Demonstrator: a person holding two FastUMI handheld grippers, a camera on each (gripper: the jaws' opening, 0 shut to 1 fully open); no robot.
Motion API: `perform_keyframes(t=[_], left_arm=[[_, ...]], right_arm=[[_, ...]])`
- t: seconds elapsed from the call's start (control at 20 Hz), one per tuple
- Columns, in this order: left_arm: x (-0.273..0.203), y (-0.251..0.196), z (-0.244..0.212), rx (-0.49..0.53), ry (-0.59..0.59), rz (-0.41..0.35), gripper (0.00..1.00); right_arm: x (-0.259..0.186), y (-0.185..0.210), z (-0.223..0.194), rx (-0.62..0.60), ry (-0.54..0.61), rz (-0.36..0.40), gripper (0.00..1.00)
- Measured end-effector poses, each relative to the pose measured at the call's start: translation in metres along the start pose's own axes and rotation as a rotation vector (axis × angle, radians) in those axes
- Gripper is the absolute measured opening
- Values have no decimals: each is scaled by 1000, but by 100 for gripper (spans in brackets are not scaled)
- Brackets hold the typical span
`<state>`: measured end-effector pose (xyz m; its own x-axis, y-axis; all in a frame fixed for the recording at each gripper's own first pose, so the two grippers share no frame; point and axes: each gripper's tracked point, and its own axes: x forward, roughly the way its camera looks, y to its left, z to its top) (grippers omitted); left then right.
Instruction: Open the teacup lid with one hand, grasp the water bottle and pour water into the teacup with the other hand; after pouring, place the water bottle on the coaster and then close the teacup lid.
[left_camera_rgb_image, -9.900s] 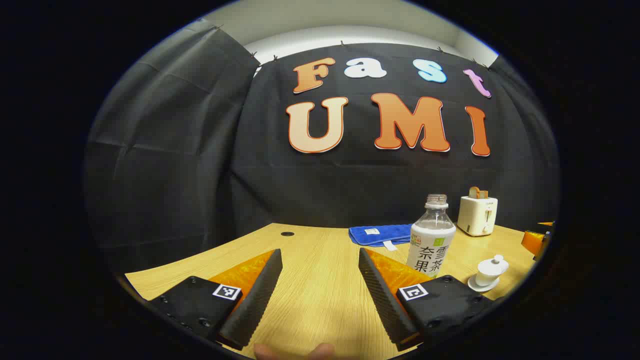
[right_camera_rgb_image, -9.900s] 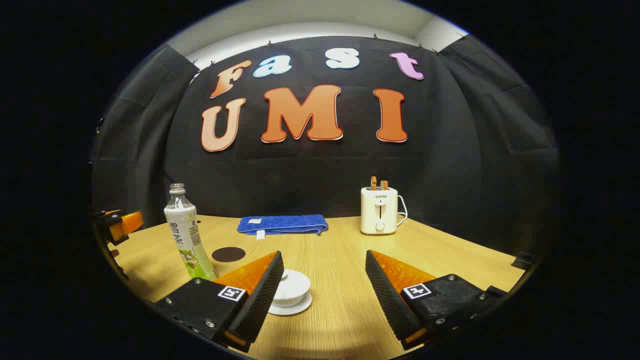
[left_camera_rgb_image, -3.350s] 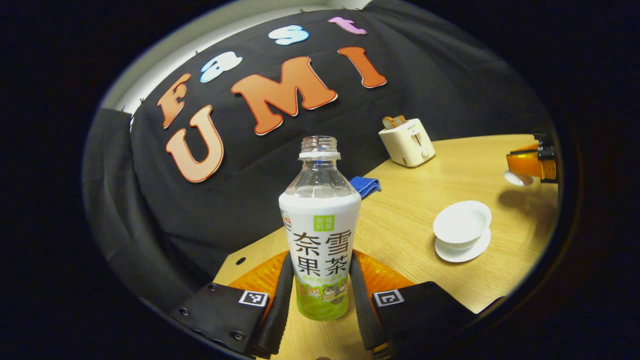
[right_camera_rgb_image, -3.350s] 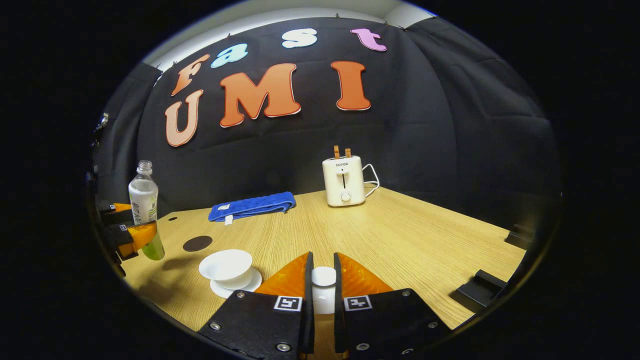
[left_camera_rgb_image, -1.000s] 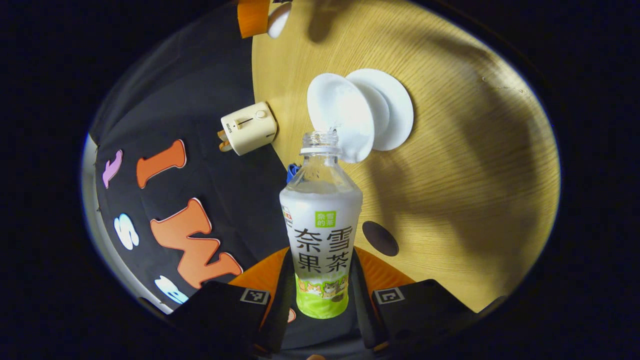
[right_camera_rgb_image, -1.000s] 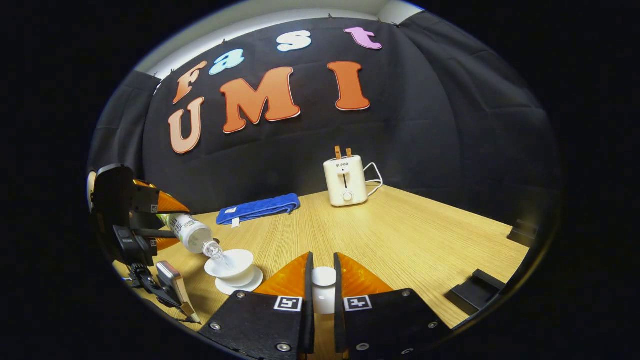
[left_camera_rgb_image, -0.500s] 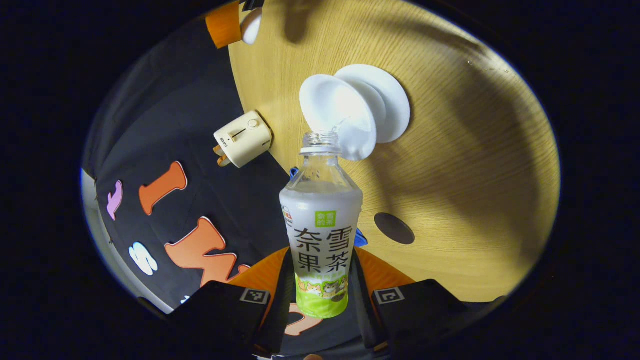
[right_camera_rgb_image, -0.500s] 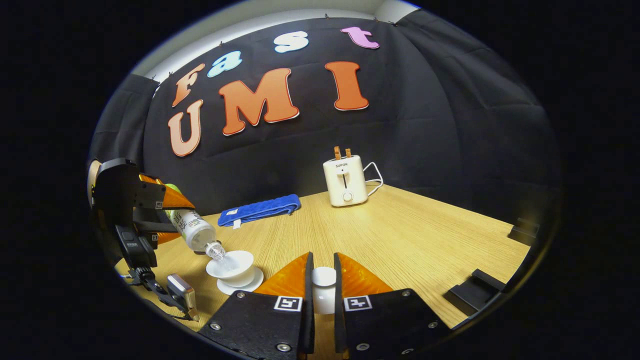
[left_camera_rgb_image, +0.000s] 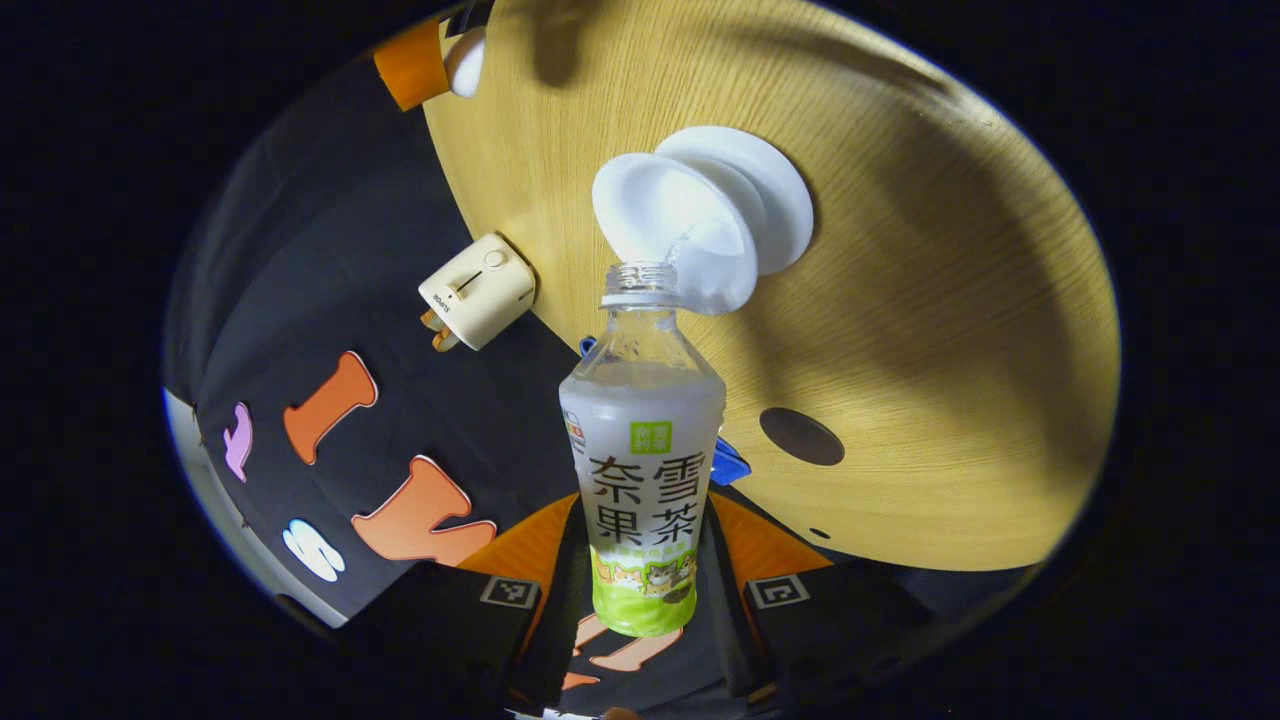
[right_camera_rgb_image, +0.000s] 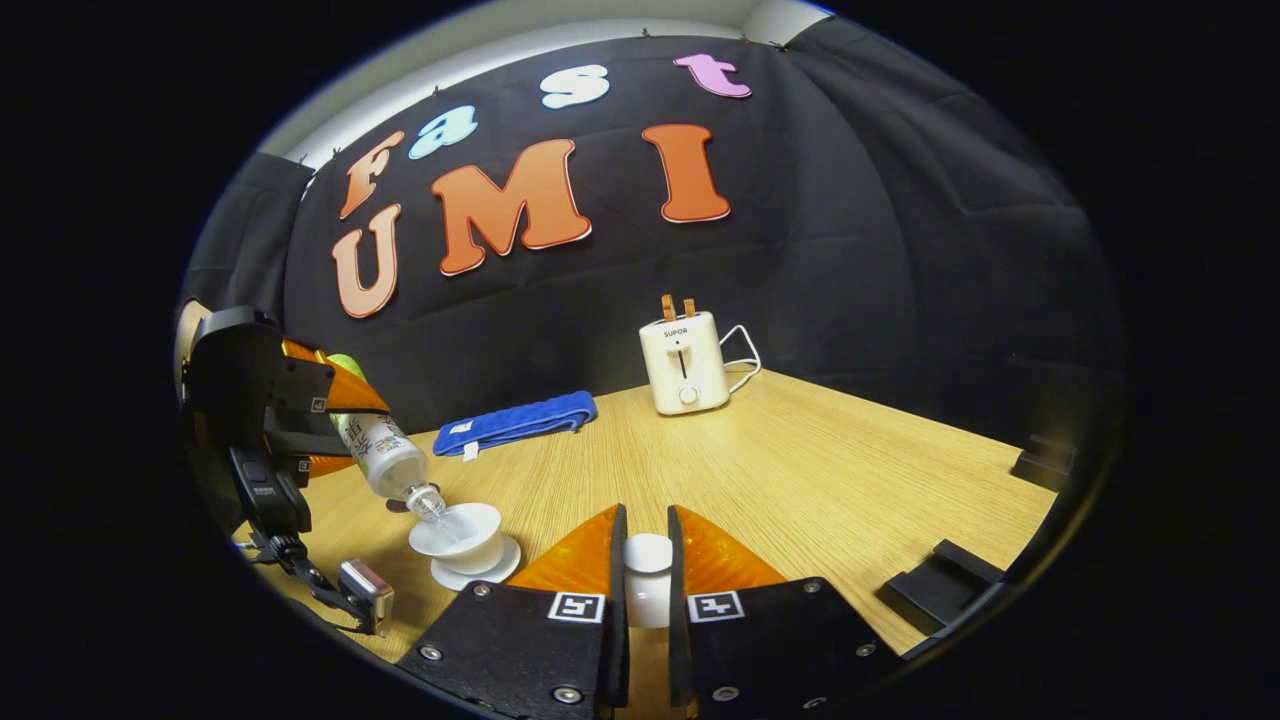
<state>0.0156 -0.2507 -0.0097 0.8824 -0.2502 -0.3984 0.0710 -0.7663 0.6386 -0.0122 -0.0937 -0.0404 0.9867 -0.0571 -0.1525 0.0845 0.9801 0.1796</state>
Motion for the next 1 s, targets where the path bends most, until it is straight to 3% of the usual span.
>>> perform_keyframes(t=[0.5, 0.65, 0.95, 1.0], left_arm=[[-1, 0, 1, 5, -5, -9, 61], [1, -7, 0, -46, -7, -30, 59], [9, -27, 13, -243, -79, -79, 61], [9, -29, 16, -299, -92, -82, 58]], right_arm=[[-4, -2, 1, 5, -4, 0, 16], [-4, 1, 0, 2, 1, 4, 16], [-5, 3, 0, 4, 7, 12, 16], [-5, 3, 1, 5, 6, 13, 16]])
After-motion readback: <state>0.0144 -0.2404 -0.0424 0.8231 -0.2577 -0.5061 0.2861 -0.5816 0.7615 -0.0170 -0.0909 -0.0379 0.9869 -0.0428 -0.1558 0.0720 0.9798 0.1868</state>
